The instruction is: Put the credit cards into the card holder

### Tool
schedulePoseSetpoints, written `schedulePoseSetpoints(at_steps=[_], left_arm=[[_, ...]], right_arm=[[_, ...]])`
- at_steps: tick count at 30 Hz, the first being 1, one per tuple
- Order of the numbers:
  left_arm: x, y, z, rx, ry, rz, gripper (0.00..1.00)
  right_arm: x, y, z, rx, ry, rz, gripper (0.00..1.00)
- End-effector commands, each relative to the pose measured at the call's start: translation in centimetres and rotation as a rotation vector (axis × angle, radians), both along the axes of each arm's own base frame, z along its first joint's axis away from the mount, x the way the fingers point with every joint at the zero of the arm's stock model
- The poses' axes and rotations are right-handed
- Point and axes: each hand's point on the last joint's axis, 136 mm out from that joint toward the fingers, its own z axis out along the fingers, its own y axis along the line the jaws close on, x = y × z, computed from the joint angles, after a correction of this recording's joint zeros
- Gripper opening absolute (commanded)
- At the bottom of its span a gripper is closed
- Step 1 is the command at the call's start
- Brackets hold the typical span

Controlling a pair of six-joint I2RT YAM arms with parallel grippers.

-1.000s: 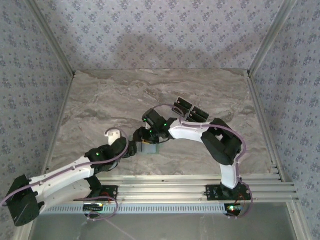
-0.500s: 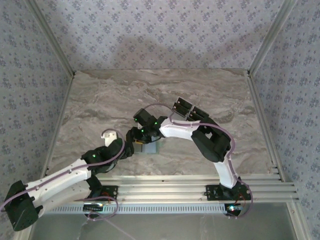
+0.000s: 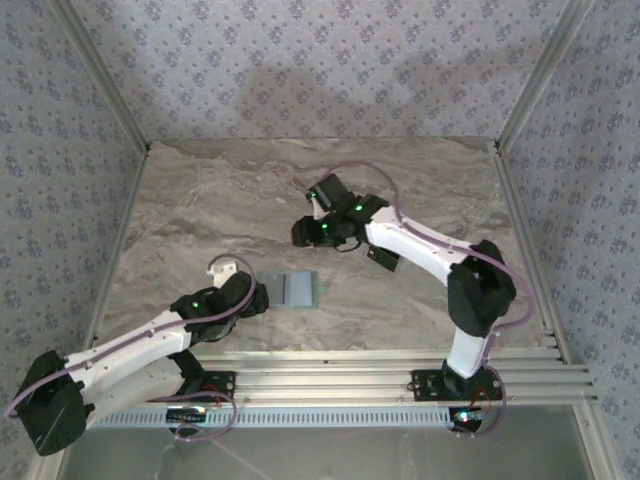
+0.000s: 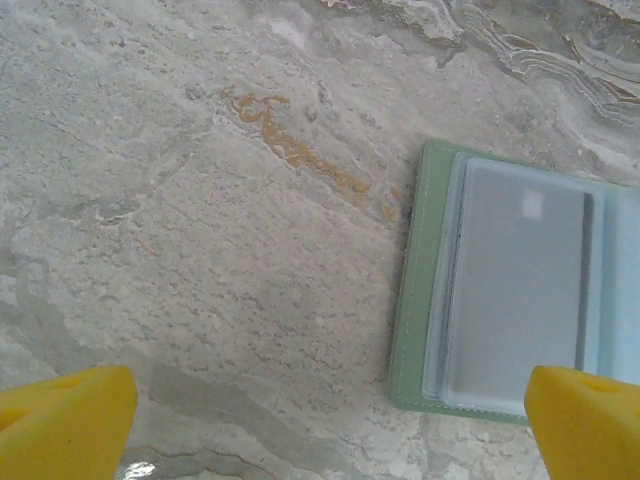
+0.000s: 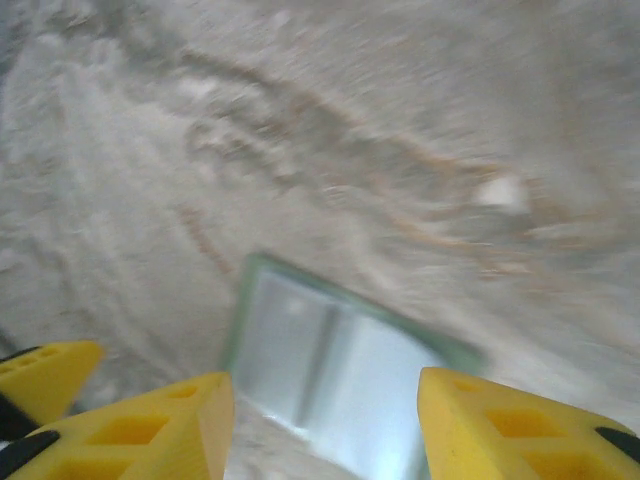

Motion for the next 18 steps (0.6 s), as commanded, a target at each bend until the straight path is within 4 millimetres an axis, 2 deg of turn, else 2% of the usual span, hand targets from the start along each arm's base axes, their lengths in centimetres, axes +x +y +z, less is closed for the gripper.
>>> schedulePoseSetpoints(at_steps=[1, 4, 7, 13, 18], left_arm=[[1.0, -1.0, 1.6, -0.012, -0.015, -0.021, 1.00], [1.3, -1.2, 1.5, -0.006, 0.000, -0.022, 1.00], [1.5, -1.5, 1.5, 0.006, 0.012, -0.031, 1.00], [1.9, -2.0, 1.5, 0.021, 0.033, -0.042, 1.00], [1.8, -2.2, 1.2, 0.023, 0.048, -0.040, 1.00]], right_arm=[[-1.0, -8.0, -2.3, -0.356, -0.019, 0.045, 0.53], [-0.8, -11.9, -2.6, -0.499, -0.031, 0.048, 0.52], [-0.7, -14.2, -3.0, -0.614, -0.036, 0.051, 0.49], [-0.6, -17.0, -4.3, -0.809, -0.033, 0.066, 0.43], [-0.6, -17.9, -5.8, -0.873, -0.018, 0.082, 0.40]])
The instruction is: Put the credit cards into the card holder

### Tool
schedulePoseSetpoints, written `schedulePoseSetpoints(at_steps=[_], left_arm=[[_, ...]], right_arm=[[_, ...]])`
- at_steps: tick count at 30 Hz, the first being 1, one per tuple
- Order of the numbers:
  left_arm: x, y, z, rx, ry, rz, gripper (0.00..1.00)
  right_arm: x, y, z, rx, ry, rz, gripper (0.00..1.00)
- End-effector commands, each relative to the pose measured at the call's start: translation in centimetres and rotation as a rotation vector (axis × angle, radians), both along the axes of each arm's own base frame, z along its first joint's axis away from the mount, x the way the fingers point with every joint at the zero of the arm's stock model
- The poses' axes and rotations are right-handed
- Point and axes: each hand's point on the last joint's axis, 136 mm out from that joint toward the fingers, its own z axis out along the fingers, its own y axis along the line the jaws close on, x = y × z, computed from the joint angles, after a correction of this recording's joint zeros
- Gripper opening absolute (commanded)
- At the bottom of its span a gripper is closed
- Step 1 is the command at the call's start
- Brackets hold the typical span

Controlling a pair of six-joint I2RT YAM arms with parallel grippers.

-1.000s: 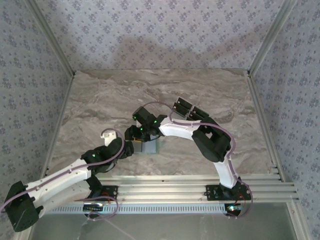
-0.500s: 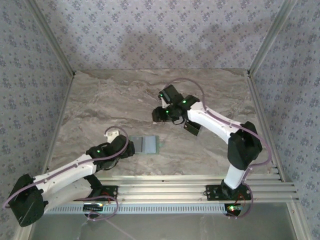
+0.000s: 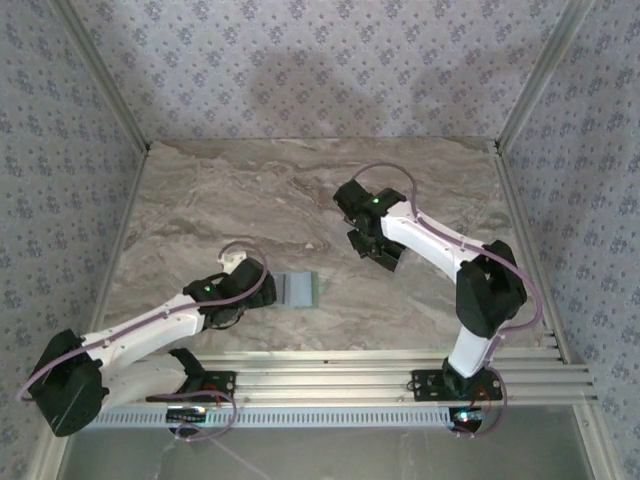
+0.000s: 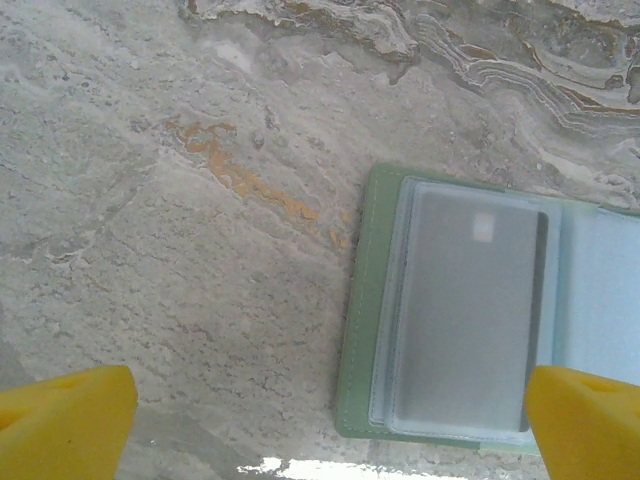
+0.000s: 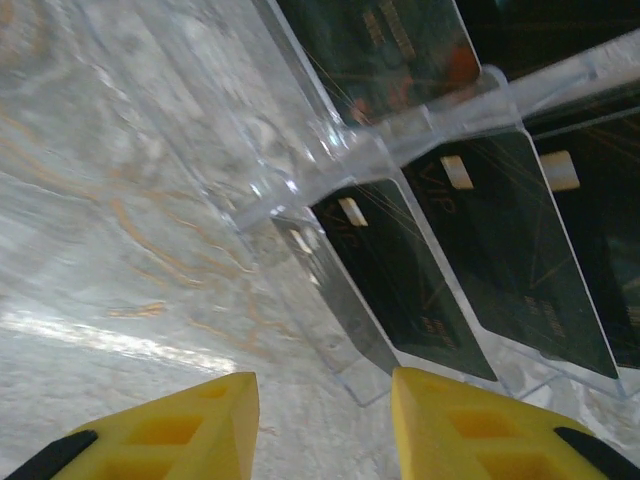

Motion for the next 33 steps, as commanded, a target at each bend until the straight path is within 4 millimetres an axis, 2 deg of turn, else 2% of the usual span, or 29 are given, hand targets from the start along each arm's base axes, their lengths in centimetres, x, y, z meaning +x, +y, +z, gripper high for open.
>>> schedulePoseSetpoints(at_steps=[1, 12, 21, 27, 33], left_arm=[[0.2, -0.3, 0.5, -0.002, 0.002, -0.013, 1.00], [0.1, -0.3, 0.5, 0.003, 0.009, -0.017, 1.00], [0.3, -0.5, 0.4, 0.004, 0.011, -0.021, 1.00], [0.3, -0.6, 0.3, 0.004, 0.012, -0.024, 1.00], [0.5, -0.8, 0.4, 0.000, 0.010, -0.028, 1.00]], right_arm=[[-0.6, -1.9, -1.5, -0.133, 0.037, 0.025, 0.40], [-0.2, -2.8, -4.0, -0.223, 0.068, 0.027, 0.37], [-0.4, -2.8, -5.5, -0.231, 0.108, 0.037, 0.32], [-0.6, -2.6, -5.4, -0.216, 0.110, 0.043, 0.24], [-0.8, -2.2, -5.7, -0.184, 0.137, 0.063, 0.21]])
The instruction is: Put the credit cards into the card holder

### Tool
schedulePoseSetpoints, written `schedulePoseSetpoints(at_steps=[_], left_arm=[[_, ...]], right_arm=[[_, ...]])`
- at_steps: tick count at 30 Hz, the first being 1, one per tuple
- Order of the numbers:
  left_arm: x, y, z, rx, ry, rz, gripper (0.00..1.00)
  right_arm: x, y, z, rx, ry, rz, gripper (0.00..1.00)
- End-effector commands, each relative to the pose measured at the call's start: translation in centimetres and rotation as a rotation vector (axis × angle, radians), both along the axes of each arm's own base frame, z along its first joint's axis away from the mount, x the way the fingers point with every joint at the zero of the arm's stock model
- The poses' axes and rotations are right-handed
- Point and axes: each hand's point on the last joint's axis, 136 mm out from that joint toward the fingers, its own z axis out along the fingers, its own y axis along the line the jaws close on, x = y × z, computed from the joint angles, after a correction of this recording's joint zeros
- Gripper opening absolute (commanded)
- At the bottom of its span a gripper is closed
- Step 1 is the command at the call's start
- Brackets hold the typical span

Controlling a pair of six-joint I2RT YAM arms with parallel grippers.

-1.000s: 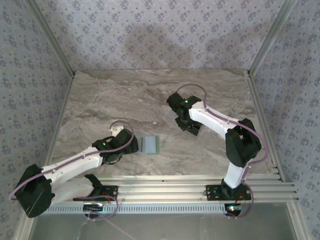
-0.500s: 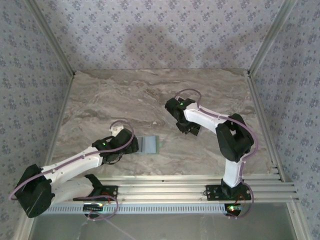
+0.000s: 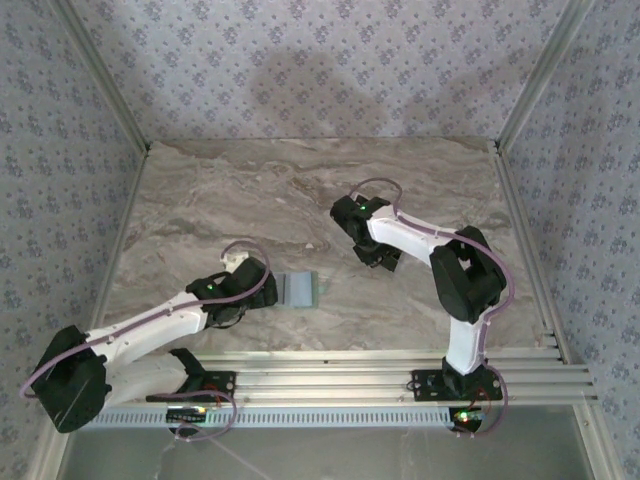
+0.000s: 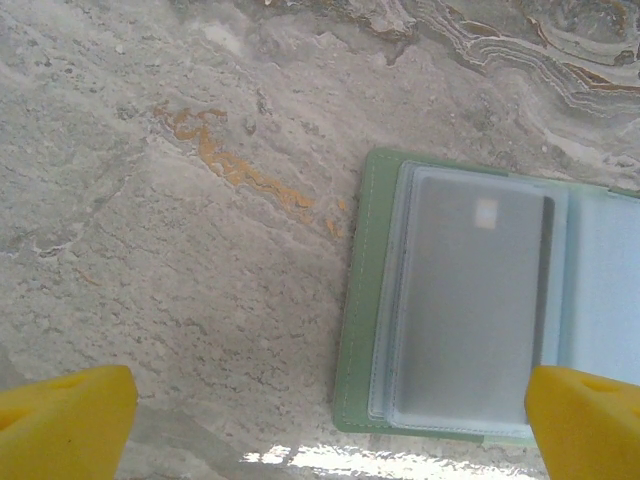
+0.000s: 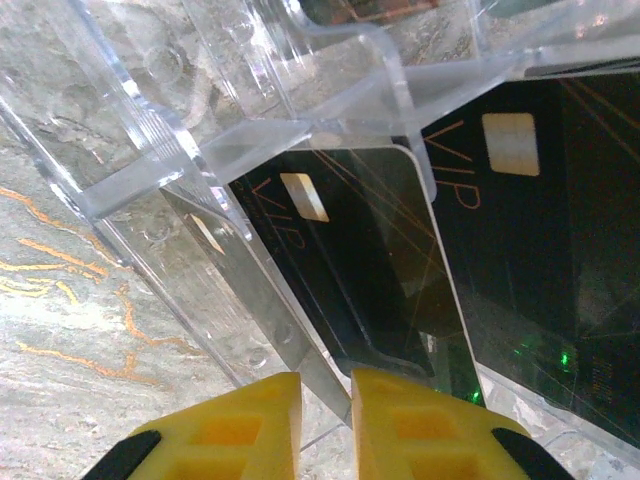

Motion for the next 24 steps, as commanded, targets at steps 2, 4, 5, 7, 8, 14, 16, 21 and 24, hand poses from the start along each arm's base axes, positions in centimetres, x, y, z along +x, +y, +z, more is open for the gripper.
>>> schedulePoseSetpoints(at_steps=[2, 4, 5, 7, 8, 14, 16, 21, 24], left_arm=[[0.6, -0.6, 0.9, -0.011, -0.013, -0.011, 1.00], [0.6, -0.6, 0.9, -0.013, -0.015, -0.010, 1.00], [0.6, -0.6, 0.9, -0.013, -0.016, -0.011, 1.00], [0.6, -0.6, 0.9, -0.013, -0.014, -0.010, 1.00], [0.6, -0.6, 0.9, -0.012, -0.014, -0.009, 1.00], [0.6, -0.6, 0.9, -0.014, -0.014, -0.012, 1.00], [0.6, -0.6, 0.9, -0.016, -0.016, -0.011, 1.00], [0.6, -0.6, 0.9, -0.017, -0.015, -0.011, 1.00], [0.6, -0.6, 0.9, -0.016, -0.016, -0.014, 1.00]], right_arm=[[-1.1, 0.6, -1.5, 0.043, 0.078, 0.017, 0.21], [-1.2, 0.8, -1.6, 0.052, 0.088, 0.024, 0.21], [-1.2, 0.9, -1.8, 0.055, 0.093, 0.029, 0.21], [-1.3, 1.0, -1.9, 0.061, 0.100, 0.037, 0.21], [-1.3, 1.0, -1.9, 0.063, 0.101, 0.044, 0.21], [-1.7, 1.7, -1.8, 0.068, 0.114, 0.133, 0.20], [-1.9, 1.8, -1.7, 0.055, 0.115, 0.152, 0.21], [-1.9, 1.8, -1.7, 0.056, 0.118, 0.157, 0.21], [-1.8, 1.8, -1.5, 0.057, 0.113, 0.155, 0.28]])
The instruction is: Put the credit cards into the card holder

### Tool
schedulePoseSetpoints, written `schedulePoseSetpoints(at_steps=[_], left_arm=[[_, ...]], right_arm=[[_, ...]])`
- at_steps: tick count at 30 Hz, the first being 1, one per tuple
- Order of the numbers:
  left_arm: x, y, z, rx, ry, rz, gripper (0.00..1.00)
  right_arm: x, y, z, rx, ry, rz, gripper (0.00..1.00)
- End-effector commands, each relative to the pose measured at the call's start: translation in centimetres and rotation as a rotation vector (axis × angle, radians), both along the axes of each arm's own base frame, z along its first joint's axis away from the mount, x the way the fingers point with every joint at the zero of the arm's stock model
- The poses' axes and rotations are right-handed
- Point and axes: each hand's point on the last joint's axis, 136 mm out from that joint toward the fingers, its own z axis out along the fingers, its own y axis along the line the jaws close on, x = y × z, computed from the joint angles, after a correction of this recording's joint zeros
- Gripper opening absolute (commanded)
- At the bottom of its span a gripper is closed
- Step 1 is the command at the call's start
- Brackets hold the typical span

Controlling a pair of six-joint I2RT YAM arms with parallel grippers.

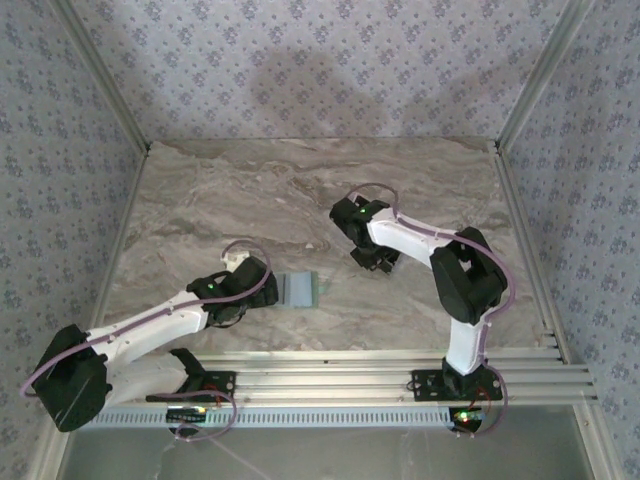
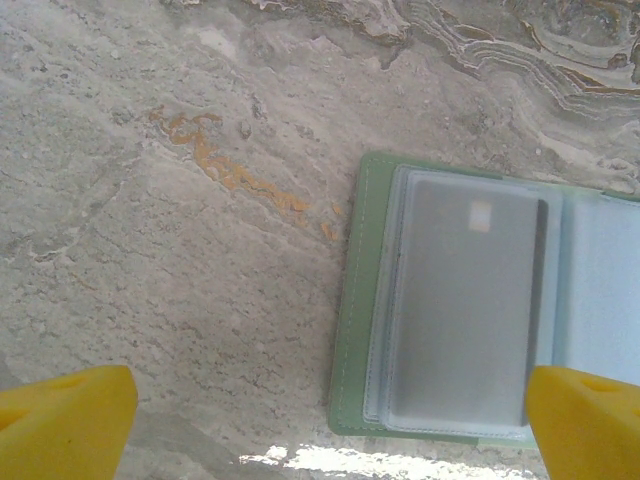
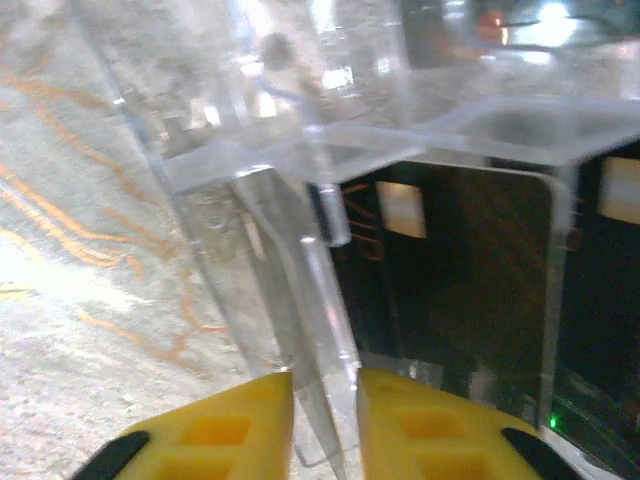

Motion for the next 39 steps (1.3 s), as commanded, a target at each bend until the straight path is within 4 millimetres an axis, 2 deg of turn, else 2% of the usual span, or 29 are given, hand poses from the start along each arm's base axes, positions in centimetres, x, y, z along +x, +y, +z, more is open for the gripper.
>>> schedulePoseSetpoints(at_steps=[1, 7, 14, 24, 33, 39], left_arm=[[0.4, -0.5, 0.8, -0.014, -0.013, -0.012, 1.00], [0.5, -0.5, 0.8, -0.016, -0.016, -0.011, 1.00], [0.4, -0.5, 0.7, -0.015, -0.013, -0.011, 1.00], [0.4, -0.5, 0.7, -0.017, -0.013, -0.012, 1.00], [0.4, -0.5, 0.6, -0.016, -0.012, -0.014, 1.00], [0.5, -0.3, 0.6, -0.007, -0.014, -0.011, 1.00]], right_arm=[[-0.9, 0.5, -0.5, 0.022, 0.046, 0.020, 0.28], [-0.5, 0.6, 0.5, 0.050, 0.026, 0.009, 0.29], [-0.3, 0.6, 0.5, 0.055, 0.036, 0.005, 0.27], [-0.3, 0.5, 0.5, 0.051, 0.037, 0.003, 0.15], [0.2, 0.7, 2.4, 0.055, 0.007, 0.013, 0.04], [0.2, 1.5, 4.9, 0.063, -0.040, 0.035, 0.00]])
